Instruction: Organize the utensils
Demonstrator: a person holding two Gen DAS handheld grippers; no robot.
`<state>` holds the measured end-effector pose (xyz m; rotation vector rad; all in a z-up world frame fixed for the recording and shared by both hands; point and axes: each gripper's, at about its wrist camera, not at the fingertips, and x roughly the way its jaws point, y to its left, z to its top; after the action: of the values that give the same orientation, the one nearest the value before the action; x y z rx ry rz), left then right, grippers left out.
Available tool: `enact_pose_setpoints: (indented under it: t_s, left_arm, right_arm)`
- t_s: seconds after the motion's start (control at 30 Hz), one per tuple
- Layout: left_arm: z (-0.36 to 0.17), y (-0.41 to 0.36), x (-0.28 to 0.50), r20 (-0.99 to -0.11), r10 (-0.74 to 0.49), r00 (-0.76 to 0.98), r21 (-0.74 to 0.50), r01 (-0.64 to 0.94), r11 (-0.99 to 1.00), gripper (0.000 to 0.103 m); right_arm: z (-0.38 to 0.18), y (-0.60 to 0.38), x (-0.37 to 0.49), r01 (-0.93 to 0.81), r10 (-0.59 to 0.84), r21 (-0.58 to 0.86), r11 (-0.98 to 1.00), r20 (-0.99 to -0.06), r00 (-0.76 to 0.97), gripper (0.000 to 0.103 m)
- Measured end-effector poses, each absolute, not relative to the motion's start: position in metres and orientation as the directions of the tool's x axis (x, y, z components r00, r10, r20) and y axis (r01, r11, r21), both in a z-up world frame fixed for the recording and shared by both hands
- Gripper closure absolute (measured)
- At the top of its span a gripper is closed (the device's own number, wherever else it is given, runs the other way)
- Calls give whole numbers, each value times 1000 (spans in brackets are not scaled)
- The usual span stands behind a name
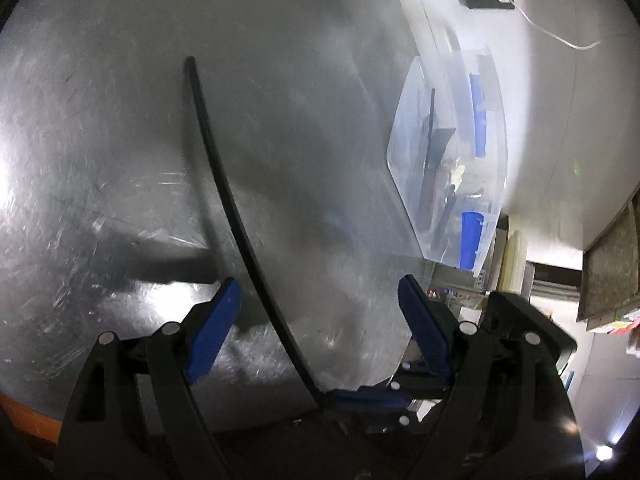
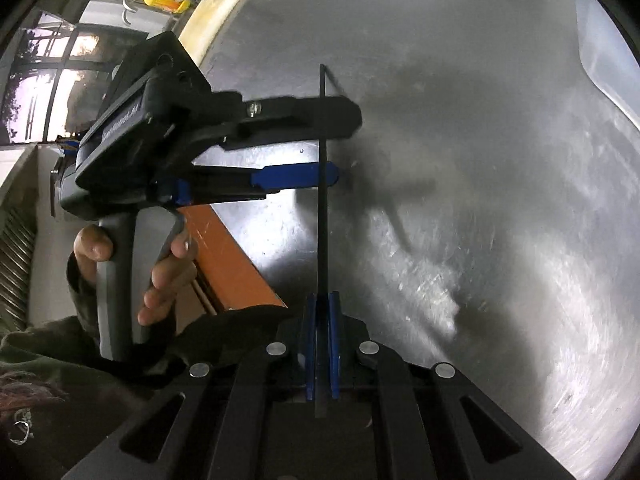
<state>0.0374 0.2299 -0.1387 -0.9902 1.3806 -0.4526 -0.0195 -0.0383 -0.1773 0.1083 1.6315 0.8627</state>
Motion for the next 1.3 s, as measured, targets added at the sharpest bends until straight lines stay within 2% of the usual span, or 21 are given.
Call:
enact_pose_setpoints:
  t_s: [0.07,0.13,0.2,0.33,0.4,0.5,0.6,0.7,0.77,0.87,0.97,1.13,1.3]
  left_arm:
    - [-140,231,36,-617,-761,201,-780,-283,557,49]
    - [-147,232,36,-621,-760,190,-773,-311,553,85]
    - [-153,234,34,-634,-750,189,-759,-337,556,97]
    - [-145,233,32,-628,-747,216,-769,-315,555,97]
    - [-130,230,34,-597,-766,240,-798,-276,535,98]
    - [-81,218,47,-541,-793,281,-840,-123,529,99]
    - [-17,191,78,-499,-816,292,-836,88,542,99]
    - [46,136,132,-491,-831,263,-781,291,553,99]
    - [72,97,166,-497,-833,241,-746,371,553,99]
    - [93,39,217,-539,-820,194,-701,436,564,98]
    - [80,-12,265,-619,-772,145,-662,432,612,98]
    - [8,-72,310,-747,-665,22,-612,371,699,98]
    - [-65,-95,324,-847,-524,-92,-523,321,789,98]
  right_arm:
    - [-181,-39,-25,-372,524,591,716,-807,-273,96]
    - [-179,-40,-32,-365,529,595,716,-804,-272,96]
    - [-178,-41,-33,-355,538,602,715,-799,-269,96]
    - [-168,-55,-43,-343,565,618,708,-786,-250,96]
    - [-158,-63,-44,-349,579,621,702,-783,-229,96]
    - [-125,-73,-40,-379,622,626,682,-768,-149,96]
    - [-75,-96,-26,-428,649,582,691,-761,12,96]
    - [-34,-126,-4,-434,617,501,749,-765,182,96]
    - [-7,-153,21,-404,553,421,812,-775,306,96]
    - [8,-187,63,-326,443,327,887,-800,405,96]
    - [-4,-217,103,-232,373,300,925,-831,413,96]
    - [-66,-249,155,-113,346,327,938,-880,325,96]
    - [-121,-261,184,-46,321,318,947,-923,213,97]
